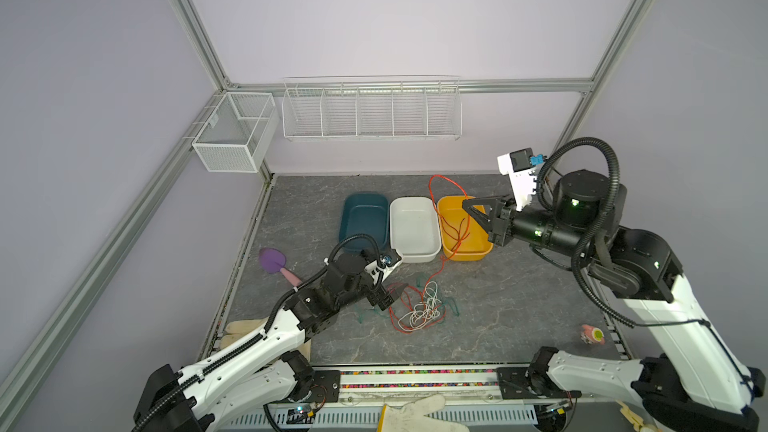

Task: Untangle the cables
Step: 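Lift the red wire high with the right gripper, pulling it from the pile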

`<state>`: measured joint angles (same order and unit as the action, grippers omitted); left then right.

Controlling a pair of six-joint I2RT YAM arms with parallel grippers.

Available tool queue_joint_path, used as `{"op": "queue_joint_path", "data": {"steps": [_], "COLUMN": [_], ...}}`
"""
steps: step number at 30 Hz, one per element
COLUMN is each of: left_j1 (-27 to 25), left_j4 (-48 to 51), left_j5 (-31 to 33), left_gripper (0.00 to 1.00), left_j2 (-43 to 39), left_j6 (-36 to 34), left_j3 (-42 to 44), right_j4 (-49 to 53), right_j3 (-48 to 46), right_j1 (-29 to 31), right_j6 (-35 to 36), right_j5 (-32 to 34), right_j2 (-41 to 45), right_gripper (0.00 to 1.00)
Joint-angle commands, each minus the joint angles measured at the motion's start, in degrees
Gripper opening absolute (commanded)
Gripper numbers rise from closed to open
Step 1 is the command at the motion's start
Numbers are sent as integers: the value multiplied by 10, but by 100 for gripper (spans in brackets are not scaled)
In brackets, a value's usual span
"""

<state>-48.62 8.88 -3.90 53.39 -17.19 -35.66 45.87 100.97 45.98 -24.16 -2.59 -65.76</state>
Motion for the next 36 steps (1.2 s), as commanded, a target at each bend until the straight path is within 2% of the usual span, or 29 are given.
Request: {"op": "queue_joint_path", "data": {"steps": [1, 9, 14, 16, 21, 30, 36], "left_j1": [-4, -7, -8, -8, -10, -10, -11], "left_j4": [5, 7, 5, 4, 0, -2, -6], "left_j5": [-12, -11, -6, -4, 6, 14, 22], "left_gripper": [99, 100, 99, 99, 99, 99, 99], "left_j2": [4, 1, 0, 0, -7, -4, -3], "left_j6": [-11, -14, -16, -16, -19, -24, -26], "left_j3": [7, 7, 6, 8, 11, 14, 16], "right_j4": [19, 66, 56, 49, 30, -41, -114], "right_j3": [46, 135, 104, 90, 58, -9, -48], "right_j1": [4, 3, -14, -34, -119, -193, -243], "right_j6": [26, 66, 82, 85, 78, 64, 41], "right_j5": [4, 38, 76, 85, 54, 92, 60], "right_j2": [-16, -56, -50, -48, -46, -37, -52], "right_gripper": [7, 7, 7, 7, 7, 7, 7]}}
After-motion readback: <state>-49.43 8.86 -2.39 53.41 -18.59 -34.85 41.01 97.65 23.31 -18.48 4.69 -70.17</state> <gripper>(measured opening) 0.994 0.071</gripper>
